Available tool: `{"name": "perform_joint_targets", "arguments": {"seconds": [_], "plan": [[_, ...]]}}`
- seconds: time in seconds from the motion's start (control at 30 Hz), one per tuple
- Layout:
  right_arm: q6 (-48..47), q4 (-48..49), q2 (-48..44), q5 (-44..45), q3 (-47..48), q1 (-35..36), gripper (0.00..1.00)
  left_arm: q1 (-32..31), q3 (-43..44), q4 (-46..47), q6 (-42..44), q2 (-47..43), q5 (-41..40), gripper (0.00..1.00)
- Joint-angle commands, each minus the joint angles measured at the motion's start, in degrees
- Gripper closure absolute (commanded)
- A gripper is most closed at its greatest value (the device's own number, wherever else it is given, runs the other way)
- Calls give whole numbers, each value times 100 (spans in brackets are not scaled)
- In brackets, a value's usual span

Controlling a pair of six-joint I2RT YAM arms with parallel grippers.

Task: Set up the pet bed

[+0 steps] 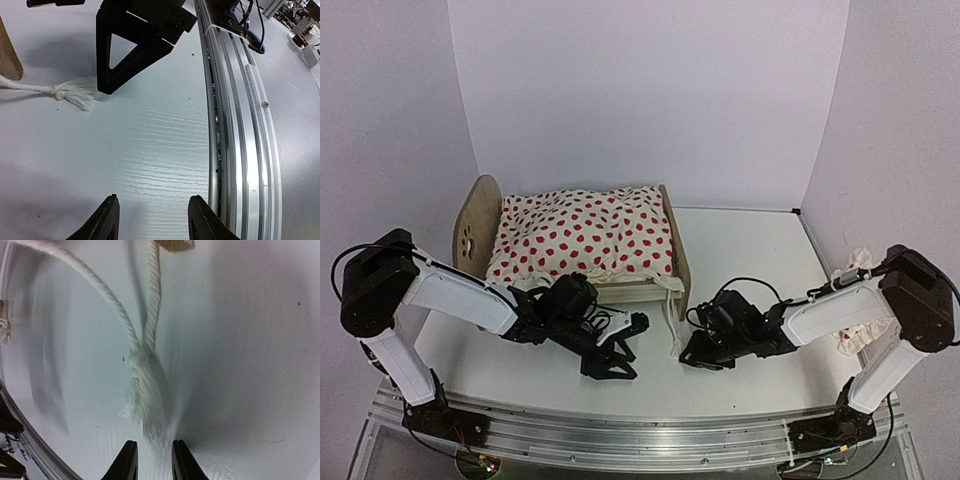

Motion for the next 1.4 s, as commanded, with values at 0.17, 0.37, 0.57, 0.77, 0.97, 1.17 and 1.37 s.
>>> {"name": "perform_joint_targets", "arguments": {"seconds": [0.17,0.37,0.57,0.77,0.97,1.17,1.37], "plan": [[-512,-1123,-120,977,172,23,76,8,-82,1637,240,397,-605,52],[-1144,-1079,-134,958,453,35,69,6,-76,1683,76,427,-634,51],[-1553,-969,278,855,817,173,66,4,-133,1617,-20,348,-852,51],[-1523,-973,612,1057,888,186,86,13,-186,1599,-22,261,-998,52],[-1347,-1073,180,1584,626,177,100,10,-232,1819,118,307,-865,52],[-1543,-1158,-583,1964,595,160,100,-198,99,2091,538,787,-716,51],[-1743,-1153,-812,1965,571,51,100,-365,918,1656,986,1420,-821,48]]}}
